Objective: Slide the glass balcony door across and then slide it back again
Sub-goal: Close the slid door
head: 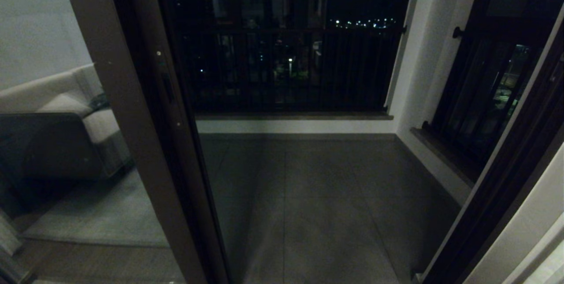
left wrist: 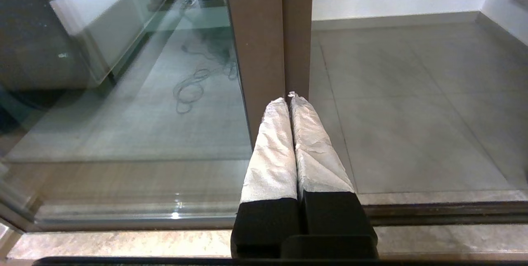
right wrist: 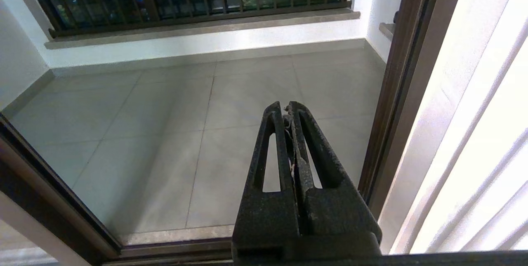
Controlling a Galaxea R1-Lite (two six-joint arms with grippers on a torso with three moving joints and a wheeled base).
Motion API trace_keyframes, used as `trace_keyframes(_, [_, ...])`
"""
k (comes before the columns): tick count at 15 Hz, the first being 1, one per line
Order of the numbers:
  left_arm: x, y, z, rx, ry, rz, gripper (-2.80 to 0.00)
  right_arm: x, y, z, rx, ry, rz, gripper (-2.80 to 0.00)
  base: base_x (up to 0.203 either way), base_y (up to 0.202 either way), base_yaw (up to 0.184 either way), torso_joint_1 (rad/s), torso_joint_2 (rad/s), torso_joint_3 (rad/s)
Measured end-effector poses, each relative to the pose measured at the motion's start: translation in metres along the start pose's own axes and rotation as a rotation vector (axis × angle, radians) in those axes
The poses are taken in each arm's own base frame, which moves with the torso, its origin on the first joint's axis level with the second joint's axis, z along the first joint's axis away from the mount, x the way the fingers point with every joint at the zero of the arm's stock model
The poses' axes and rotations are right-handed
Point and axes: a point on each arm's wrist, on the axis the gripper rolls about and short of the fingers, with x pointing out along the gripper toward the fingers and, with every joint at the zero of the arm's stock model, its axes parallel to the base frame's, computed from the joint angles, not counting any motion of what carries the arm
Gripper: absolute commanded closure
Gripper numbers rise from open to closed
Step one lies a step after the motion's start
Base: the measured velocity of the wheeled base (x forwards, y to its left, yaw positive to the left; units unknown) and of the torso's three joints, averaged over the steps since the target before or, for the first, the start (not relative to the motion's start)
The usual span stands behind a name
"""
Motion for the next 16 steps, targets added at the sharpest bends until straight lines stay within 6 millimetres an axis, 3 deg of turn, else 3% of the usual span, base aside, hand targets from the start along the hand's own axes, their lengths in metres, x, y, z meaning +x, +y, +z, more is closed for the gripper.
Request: trace_keyframes(16, [0.0, 0.0, 0.0, 0.001, 0.0, -0.001, 0.0, 0.0, 0.0, 0.0001, -0.001, -0.001, -0.001, 0.0, 0.0, 0.0, 0.0, 0.0, 0.0, 0.0])
